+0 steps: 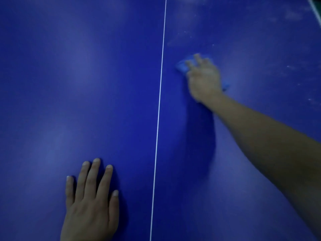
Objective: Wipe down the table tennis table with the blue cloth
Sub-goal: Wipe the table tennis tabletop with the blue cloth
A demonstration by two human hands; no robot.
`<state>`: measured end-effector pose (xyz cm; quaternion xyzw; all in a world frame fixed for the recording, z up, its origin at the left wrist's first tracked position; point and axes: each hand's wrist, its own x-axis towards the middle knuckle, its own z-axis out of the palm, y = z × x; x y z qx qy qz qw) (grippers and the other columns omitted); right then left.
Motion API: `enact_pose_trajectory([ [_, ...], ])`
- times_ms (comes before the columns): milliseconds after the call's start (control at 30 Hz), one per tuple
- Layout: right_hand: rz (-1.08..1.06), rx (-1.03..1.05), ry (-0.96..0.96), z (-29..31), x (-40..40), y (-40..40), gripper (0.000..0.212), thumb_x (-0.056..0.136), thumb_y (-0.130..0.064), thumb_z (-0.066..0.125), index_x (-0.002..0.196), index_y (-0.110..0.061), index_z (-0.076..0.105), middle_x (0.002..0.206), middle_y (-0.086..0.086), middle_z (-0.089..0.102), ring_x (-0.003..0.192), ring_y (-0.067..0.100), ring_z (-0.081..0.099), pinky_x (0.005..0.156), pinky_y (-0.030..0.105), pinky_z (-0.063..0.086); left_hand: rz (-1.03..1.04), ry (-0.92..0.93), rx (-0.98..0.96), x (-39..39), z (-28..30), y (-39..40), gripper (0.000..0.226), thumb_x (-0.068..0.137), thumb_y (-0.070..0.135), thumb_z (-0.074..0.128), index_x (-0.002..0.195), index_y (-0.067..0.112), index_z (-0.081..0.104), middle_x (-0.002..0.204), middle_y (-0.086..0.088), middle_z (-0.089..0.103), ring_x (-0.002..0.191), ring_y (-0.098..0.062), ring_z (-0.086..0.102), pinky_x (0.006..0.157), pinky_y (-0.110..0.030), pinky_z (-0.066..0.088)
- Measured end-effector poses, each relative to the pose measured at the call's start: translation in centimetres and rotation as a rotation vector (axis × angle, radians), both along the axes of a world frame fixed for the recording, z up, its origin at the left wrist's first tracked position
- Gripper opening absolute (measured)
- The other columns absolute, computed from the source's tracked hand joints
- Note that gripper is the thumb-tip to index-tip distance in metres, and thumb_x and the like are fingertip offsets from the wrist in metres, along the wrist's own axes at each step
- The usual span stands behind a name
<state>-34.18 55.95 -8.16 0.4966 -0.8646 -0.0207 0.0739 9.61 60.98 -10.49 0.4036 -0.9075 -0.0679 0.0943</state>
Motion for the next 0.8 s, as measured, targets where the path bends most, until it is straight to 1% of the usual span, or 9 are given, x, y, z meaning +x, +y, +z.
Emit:
enact_pose_trajectory([
  [100,-0.508,-0.041,-0.049,0.8,-8.7,5.9,0.049,0.101,-0.024,0.035,0.149,-0.016,0.039,0.162,0.015,0.024,0.141,0.041,0.031,0.114,0.052,0.029,0.000,0.017,-0.017,0.0,-0.3,0.0,0.061,0.087,0.037,0.040,0.140,0.010,0.048,0.154,-0.017,0.037,0.145,-0.035,0.031,0.117,-0.062,0.017],
  [167,-0.681,-0.079,-0.162,1.2,-9.7,7.3,0.049,0.104,-0.029,0.032,0.152,-0.021,0.033,0.165,0.011,0.016,0.148,0.039,0.019,0.119,0.054,0.019,-0.006,0.011,-0.005,-0.1,-0.1,0.0,0.061,0.087,0.037,0.040,0.140,0.010,0.049,0.154,-0.017,0.037,0.145,-0.036,0.031,0.117,-0.062,0.016],
  [233,-0.629,-0.072,-0.163,1.2,-7.3,6.0,0.050,0.104,-0.030,0.032,0.154,-0.021,0.032,0.165,0.011,0.017,0.148,0.039,0.020,0.118,0.052,0.021,-0.008,-0.007,0.010,0.0,0.1,0.1,0.061,0.087,0.037,0.039,0.139,0.008,0.051,0.154,-0.017,0.037,0.145,-0.036,0.031,0.117,-0.062,0.015],
  [367,-0.041,-0.019,-0.082,-0.2,2.2,2.1,0.049,0.103,-0.029,0.032,0.150,-0.019,0.040,0.162,0.011,0.028,0.142,0.039,0.032,0.112,0.050,0.031,0.006,-0.018,0.028,-0.2,0.3,0.2,0.062,0.086,0.036,0.039,0.137,0.005,0.055,0.153,-0.019,0.039,0.144,-0.037,0.031,0.116,-0.064,0.017],
  [433,0.114,0.026,-0.121,-0.5,3.2,2.1,0.048,0.104,-0.031,0.031,0.150,-0.022,0.041,0.162,0.006,0.028,0.144,0.037,0.031,0.112,0.051,0.031,0.013,-0.031,0.025,-0.2,0.5,0.3,0.062,0.086,0.036,0.038,0.136,0.004,0.057,0.152,-0.020,0.040,0.144,-0.037,0.031,0.116,-0.064,0.017],
  [567,-0.277,-0.017,0.007,0.8,-6.5,6.9,0.048,0.103,-0.027,0.032,0.149,-0.018,0.041,0.161,0.013,0.029,0.137,0.040,0.038,0.108,0.051,0.036,0.018,-0.042,0.040,-0.2,0.7,0.3,0.064,0.094,0.043,0.029,0.136,0.003,0.057,0.152,-0.020,0.040,0.144,-0.037,0.031,0.116,-0.063,0.016],
  [667,-0.609,-0.050,-0.146,1.8,-11.1,11.4,0.048,0.105,-0.030,0.030,0.152,-0.021,0.032,0.165,0.009,0.018,0.144,0.040,0.025,0.115,0.057,0.025,0.011,-0.048,0.043,-0.2,0.7,0.2,0.064,0.094,0.043,0.030,0.137,0.003,0.056,0.153,-0.020,0.039,0.144,-0.037,0.031,0.115,-0.065,0.017],
  [733,-0.608,-0.073,-0.153,1.7,-9.7,11.1,0.049,0.105,-0.030,0.030,0.153,-0.020,0.033,0.165,0.010,0.018,0.145,0.039,0.024,0.115,0.055,0.024,0.008,-0.045,0.047,-0.1,0.5,0.2,0.064,0.096,0.044,0.026,0.139,0.004,0.054,0.154,-0.018,0.037,0.146,-0.036,0.028,0.115,-0.065,0.016],
  [800,-0.415,-0.084,-0.083,1.0,-5.5,9.2,0.049,0.104,-0.029,0.034,0.151,-0.016,0.040,0.161,0.014,0.027,0.141,0.041,0.032,0.111,0.052,0.031,0.004,-0.046,0.036,0.0,0.3,0.1,0.065,0.097,0.045,0.023,0.140,0.005,0.052,0.155,-0.017,0.036,0.147,-0.035,0.027,0.116,-0.065,0.016],
])
